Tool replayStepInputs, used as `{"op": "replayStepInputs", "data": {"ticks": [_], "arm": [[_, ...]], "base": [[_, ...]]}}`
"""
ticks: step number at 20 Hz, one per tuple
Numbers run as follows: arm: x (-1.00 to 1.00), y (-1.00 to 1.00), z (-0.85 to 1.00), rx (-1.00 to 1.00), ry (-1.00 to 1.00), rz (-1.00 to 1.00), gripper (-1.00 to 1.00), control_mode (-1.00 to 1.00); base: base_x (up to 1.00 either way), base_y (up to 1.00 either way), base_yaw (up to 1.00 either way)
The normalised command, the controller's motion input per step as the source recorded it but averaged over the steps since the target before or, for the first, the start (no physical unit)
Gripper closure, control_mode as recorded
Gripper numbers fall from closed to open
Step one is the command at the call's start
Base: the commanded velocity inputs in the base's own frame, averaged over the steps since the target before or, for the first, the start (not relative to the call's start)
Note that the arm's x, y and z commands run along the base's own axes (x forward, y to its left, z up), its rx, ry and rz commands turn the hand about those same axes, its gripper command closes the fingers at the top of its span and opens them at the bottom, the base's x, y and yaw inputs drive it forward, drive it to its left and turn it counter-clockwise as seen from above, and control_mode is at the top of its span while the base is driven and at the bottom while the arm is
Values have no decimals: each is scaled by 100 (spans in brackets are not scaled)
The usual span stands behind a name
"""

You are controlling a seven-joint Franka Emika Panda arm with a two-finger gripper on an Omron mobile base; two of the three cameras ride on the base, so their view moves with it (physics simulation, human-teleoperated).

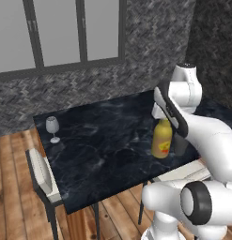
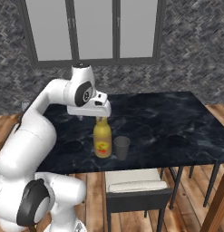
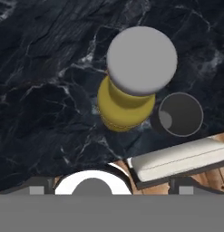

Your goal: There is a wine glass and glass cup on the dining counter. Place the wine bottle next to the wine glass and the juice bottle next to the glass cup.

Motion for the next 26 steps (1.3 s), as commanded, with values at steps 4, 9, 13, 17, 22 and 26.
{"op": "replayStepInputs", "data": {"ticks": [4,9,13,17,22,26], "arm": [[-39,23,1,0,-6,-19,-100,-100],[-40,13,6,0,-7,-14,-100,-100],[-46,4,5,0,-10,-9,-100,-100],[-40,3,0,0,-5,-3,-100,-100],[-15,0,0,0,0,0,-100,-100],[0,0,0,0,0,0,-100,-100]], "base": [[0,0,0],[0,0,0],[0,0,0],[0,0,0],[0,0,0],[0,0,0]]}}
